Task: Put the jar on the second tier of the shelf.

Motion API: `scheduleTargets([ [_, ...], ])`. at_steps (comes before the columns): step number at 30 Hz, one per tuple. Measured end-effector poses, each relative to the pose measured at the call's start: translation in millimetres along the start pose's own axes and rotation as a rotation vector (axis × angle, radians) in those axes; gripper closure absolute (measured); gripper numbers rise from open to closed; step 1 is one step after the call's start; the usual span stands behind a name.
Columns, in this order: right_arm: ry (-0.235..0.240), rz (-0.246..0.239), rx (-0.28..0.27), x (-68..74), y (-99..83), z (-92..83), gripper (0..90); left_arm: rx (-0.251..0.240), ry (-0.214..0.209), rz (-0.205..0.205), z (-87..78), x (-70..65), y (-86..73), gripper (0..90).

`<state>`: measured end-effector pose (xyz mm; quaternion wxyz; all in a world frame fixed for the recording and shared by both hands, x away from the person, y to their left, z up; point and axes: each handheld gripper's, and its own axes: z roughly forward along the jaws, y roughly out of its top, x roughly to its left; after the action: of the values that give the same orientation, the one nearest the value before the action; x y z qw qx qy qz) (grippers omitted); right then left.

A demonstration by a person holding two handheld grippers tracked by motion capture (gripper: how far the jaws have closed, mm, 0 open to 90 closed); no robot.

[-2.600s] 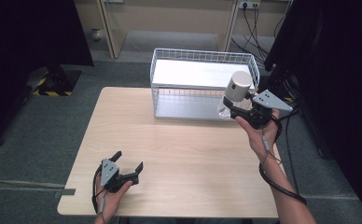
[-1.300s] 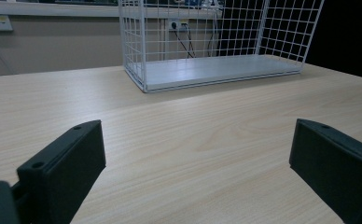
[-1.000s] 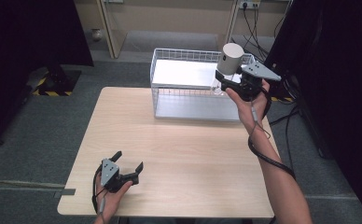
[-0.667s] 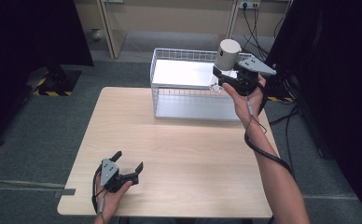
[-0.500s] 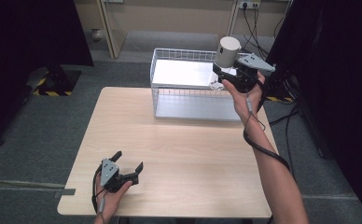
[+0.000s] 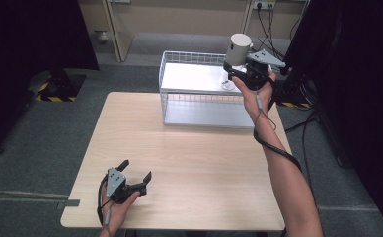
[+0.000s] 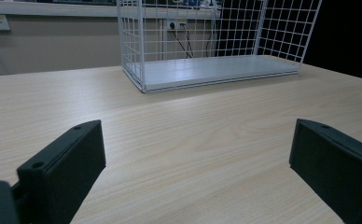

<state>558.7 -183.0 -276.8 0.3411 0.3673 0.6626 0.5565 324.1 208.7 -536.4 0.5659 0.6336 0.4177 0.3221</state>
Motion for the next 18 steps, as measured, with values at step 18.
scheduleTargets([
  [18, -0.030, 0.028, 0.027, -8.5, -0.5, 31.5, 31.2, 0.000, 0.003, 0.006, 0.1, 0.3, 0.1, 3.0],
])
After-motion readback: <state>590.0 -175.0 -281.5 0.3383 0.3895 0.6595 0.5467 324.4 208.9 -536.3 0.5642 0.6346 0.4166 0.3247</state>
